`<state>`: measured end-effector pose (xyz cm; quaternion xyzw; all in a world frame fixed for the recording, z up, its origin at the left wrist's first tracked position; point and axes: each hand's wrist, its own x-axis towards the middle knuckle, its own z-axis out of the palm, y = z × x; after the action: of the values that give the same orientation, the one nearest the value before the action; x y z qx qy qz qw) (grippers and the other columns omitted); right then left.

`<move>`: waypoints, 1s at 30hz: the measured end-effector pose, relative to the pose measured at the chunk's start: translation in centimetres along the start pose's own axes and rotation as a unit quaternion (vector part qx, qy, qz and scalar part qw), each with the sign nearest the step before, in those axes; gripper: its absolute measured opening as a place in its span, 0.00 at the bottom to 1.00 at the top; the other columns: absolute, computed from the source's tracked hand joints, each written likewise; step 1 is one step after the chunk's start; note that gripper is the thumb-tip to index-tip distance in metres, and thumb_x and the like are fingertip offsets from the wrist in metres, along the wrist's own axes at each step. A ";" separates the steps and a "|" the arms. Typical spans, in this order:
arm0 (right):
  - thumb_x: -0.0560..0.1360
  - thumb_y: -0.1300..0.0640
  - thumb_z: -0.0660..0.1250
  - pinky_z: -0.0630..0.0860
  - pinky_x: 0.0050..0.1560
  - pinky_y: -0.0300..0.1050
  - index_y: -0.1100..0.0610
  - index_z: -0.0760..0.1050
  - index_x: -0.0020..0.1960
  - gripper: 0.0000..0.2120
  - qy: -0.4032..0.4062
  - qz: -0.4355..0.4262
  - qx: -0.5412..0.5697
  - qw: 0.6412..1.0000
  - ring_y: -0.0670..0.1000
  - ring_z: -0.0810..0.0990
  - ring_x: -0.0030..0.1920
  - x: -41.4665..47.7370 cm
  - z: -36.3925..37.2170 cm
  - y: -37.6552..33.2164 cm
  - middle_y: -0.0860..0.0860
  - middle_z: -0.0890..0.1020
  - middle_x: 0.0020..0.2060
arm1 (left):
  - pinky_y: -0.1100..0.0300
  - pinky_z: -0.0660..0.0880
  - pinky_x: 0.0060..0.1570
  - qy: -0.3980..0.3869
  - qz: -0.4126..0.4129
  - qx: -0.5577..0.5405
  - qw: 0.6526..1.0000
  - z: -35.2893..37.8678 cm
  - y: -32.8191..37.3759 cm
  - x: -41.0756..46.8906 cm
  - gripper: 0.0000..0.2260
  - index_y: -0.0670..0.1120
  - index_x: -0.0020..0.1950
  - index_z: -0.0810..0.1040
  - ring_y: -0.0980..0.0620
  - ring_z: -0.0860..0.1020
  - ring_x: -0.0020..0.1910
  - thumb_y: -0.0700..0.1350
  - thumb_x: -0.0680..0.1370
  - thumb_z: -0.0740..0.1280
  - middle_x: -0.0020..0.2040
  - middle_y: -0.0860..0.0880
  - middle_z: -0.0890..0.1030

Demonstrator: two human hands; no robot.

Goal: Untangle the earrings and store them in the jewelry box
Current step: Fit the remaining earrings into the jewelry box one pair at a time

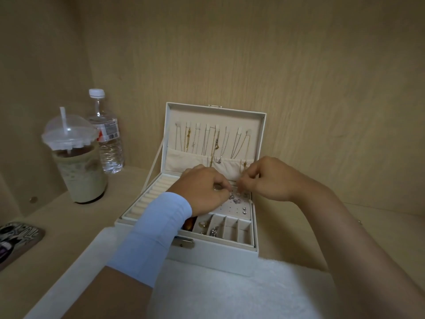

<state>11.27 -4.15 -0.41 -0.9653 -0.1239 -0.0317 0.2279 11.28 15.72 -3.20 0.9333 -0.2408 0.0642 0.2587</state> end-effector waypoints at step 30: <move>0.73 0.53 0.72 0.74 0.47 0.40 0.43 0.85 0.51 0.09 0.009 0.171 -0.069 0.983 0.44 0.81 0.47 -8.0 -3.9 18.3 0.40 0.85 0.46 | 0.60 0.75 0.55 -0.093 -0.050 0.022 0.994 14.7 16.2 9.2 0.10 0.57 0.53 0.84 0.52 0.80 0.56 0.55 0.75 0.67 0.56 0.57 0.83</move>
<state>8.14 -23.57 -5.74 -0.9852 0.0477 -0.0093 0.1643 11.44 -7.83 -6.26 0.9516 -0.2153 -0.0301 0.2172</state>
